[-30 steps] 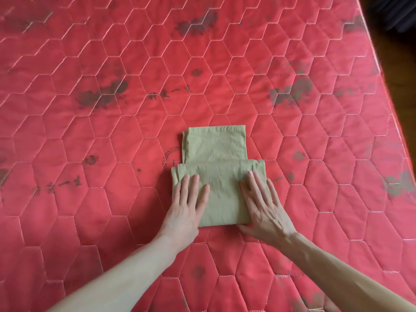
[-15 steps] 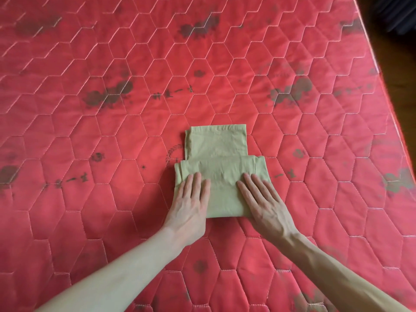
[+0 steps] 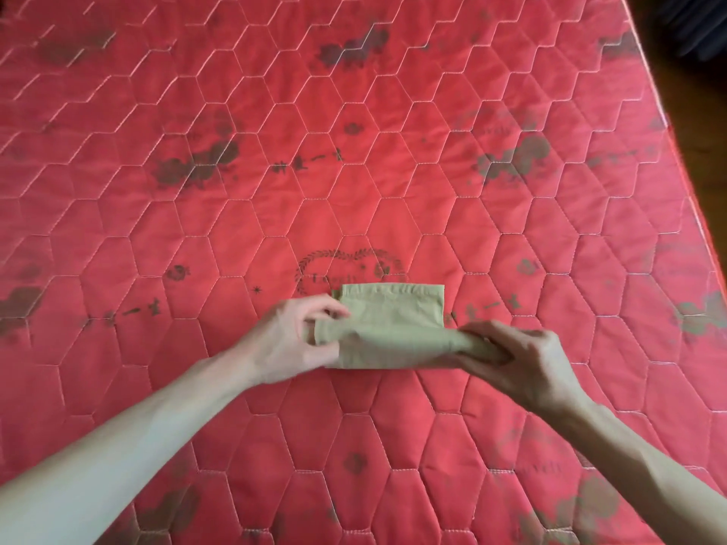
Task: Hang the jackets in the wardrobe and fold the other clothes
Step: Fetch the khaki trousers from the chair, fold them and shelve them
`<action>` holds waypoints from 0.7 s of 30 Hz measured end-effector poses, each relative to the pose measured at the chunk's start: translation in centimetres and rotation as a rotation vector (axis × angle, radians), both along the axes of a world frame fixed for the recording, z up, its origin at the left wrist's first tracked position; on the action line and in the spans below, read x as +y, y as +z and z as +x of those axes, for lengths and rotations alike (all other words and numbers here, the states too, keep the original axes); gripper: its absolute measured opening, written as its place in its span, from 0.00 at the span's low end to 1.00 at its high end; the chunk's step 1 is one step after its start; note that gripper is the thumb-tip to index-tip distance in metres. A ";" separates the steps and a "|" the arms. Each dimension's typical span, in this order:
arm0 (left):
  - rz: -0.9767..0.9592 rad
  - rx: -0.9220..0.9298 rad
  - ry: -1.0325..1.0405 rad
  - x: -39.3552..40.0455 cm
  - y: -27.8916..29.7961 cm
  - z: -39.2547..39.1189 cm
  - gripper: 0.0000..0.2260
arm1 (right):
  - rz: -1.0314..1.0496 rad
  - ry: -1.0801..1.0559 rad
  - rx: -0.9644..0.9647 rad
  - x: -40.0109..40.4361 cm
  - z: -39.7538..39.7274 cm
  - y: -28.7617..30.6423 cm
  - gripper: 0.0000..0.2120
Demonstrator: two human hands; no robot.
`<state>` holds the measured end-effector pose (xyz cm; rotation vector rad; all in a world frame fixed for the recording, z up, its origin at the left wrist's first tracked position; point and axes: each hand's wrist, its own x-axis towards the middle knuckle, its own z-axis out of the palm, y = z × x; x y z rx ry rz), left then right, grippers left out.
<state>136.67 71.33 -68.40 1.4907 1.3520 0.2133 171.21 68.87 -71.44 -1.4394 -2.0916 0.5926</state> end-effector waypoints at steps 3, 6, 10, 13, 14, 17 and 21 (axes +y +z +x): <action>-0.019 -0.170 0.325 1.0 -1.5 -0.2 0.12 | -0.156 -0.226 0.222 1.3 -1.4 0.7 0.18; -0.087 -0.159 0.555 1.3 -4.3 0.5 0.16 | -0.298 -0.516 0.402 2.8 -3.2 -0.5 0.17; -0.247 -0.022 0.626 1.0 -7.9 1.8 0.47 | -0.437 -0.621 0.600 3.8 -5.4 -4.0 0.08; -0.256 0.082 0.633 0.3 -8.5 3.4 0.39 | -0.577 -0.625 0.505 3.7 -6.2 -6.1 0.04; -0.251 0.087 0.658 0.0 -8.6 3.8 0.34 | -0.597 -0.620 0.444 3.6 -6.2 -6.8 0.08; -0.260 -0.012 0.758 -0.4 -9.0 4.3 0.26 | -0.500 -0.649 0.210 3.1 -6.1 -8.2 0.24; -0.277 0.014 0.768 0.3 -8.7 3.6 0.30 | -0.292 -0.532 -0.027 3.4 -5.9 -8.1 0.29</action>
